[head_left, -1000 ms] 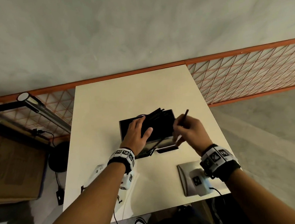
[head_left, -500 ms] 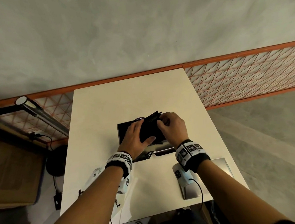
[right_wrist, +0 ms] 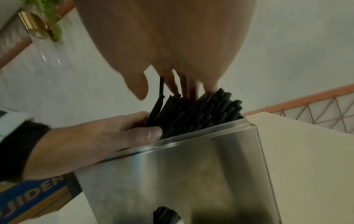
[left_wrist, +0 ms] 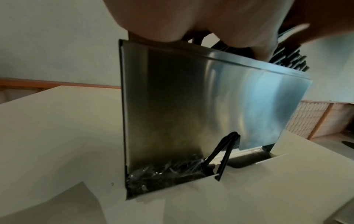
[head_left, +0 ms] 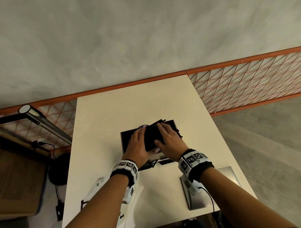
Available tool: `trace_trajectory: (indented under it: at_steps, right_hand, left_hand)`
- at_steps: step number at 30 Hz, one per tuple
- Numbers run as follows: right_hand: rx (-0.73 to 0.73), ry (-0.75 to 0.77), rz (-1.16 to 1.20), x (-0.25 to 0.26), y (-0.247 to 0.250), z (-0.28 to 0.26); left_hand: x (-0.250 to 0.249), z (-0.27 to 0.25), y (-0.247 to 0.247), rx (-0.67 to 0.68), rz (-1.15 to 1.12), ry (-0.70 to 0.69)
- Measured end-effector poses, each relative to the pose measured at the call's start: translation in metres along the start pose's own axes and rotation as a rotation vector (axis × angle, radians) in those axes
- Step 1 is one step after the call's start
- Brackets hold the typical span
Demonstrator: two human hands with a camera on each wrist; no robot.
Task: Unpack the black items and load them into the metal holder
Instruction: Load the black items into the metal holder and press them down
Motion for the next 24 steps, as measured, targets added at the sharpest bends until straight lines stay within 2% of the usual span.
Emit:
trace_trajectory:
  at_steps: [2, 4, 6, 7, 9, 11, 12, 17, 24]
  right_hand:
    - [0.014, 0.021, 0.071, -0.002, 0.007, -0.001]
    - [-0.135, 0.036, 0.106, -0.005, 0.03, -0.002]
    - [-0.294, -0.044, 0.057, -0.019, 0.051, -0.005]
    - [-0.311, -0.128, 0.025, -0.029, 0.058, -0.006]
    - [-0.176, -0.311, -0.029, -0.048, 0.056, -0.007]
    - [0.018, -0.378, -0.047, -0.054, 0.042, -0.01]
    - [0.069, -0.379, -0.045, -0.054, 0.036, -0.012]
    - [0.091, -0.365, -0.128, -0.049, 0.021, -0.01]
    - [0.129, -0.271, -0.294, -0.032, 0.011, -0.002]
  left_hand:
    - [0.002, 0.001, -0.001, -0.005, -0.003, 0.022]
    - [0.005, 0.003, -0.001, -0.006, -0.006, 0.037]
    - [0.006, 0.004, -0.002, -0.005, 0.012, 0.042]
    - [0.006, 0.005, -0.002, -0.01, 0.021, 0.041]
    - [0.006, 0.004, -0.001, -0.008, 0.026, 0.045]
    - [0.006, 0.005, -0.002, 0.002, 0.023, 0.053]
    - [0.007, 0.005, -0.003, 0.01, 0.026, 0.055]
    - [0.008, 0.005, -0.005, 0.042, 0.042, 0.061]
    - [0.009, 0.004, -0.006, 0.046, 0.066, 0.07]
Point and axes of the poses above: each hand's wrist, its own z-axis towards the middle knuckle, its own y-axis out of the back of the hand, x = y × z, the point moved 7 cm from there along z, towards the middle knuckle
